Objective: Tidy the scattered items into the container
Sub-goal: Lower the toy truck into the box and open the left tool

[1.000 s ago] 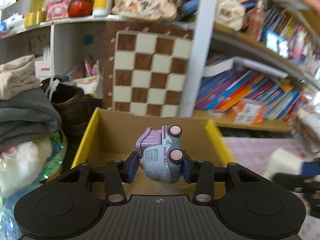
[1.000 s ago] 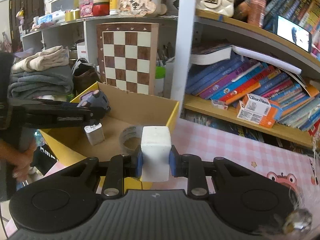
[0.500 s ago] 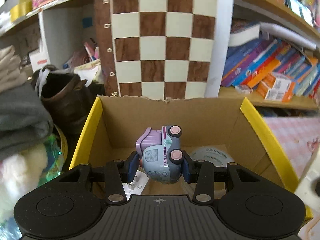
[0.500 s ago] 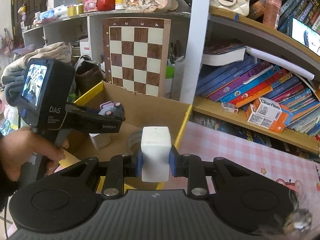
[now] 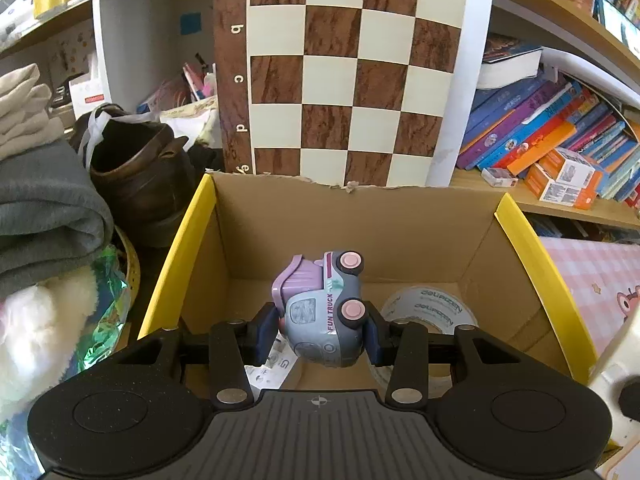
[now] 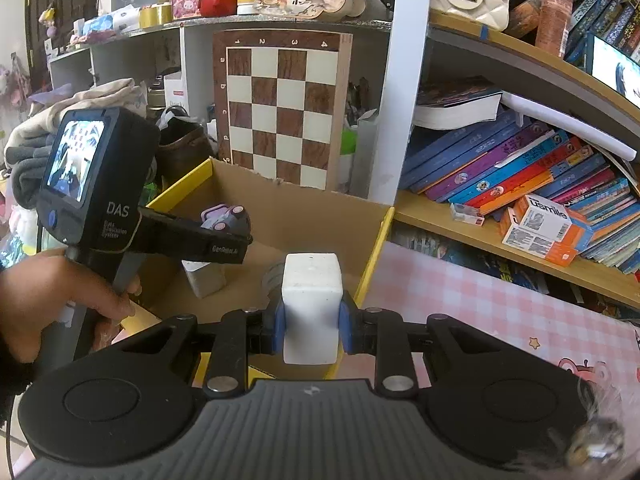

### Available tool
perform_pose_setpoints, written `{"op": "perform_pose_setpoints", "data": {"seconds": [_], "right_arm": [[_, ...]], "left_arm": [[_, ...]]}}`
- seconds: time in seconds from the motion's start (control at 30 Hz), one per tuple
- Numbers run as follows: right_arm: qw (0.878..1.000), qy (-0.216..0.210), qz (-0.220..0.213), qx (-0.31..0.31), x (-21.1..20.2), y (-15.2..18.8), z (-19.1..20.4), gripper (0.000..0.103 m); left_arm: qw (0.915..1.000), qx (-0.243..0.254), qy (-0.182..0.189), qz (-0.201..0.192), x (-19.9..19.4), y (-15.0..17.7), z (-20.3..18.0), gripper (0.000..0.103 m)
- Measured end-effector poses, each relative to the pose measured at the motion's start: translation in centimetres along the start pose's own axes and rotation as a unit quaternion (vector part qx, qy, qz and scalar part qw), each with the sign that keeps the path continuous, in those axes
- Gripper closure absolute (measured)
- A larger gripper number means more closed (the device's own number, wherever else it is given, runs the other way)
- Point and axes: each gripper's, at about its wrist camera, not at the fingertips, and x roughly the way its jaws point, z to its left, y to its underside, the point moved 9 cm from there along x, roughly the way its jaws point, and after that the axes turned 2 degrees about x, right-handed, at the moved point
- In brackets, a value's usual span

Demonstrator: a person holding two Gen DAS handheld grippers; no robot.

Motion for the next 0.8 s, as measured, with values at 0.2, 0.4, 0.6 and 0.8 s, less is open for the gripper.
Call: {"op": "perform_pose_setpoints", "data": {"seconds": [0.2, 0.4, 0.6, 0.8], "right_arm": [[1.000, -0.001, 0.003, -0.001, 0.3, 0.0, 0.2, 0.078], [1.000, -0.005, 0.007, -0.002, 0.5, 0.1, 0.5, 0.078], [1.000, -0.009, 0.008, -0.005, 0.6, 0.0, 0.8, 0.078], [1.000, -0.017, 0.010, -0.009, 0.9, -0.1, 1.3, 0.078]], "left_arm": [[1.0000, 0.000, 0.001, 0.001, 0.0, 0.0, 0.0, 0.057], [0.9999, 0.005, 0.012, 0.001, 0.0, 0.1, -0.3, 0.055], [0.9998, -0.005, 0.017, -0.007, -0.6, 0.0, -0.2, 0.033], [0.9996, -0.007, 0.011, -0.025, -1.7, -0.1, 0.1, 0.032]]}}
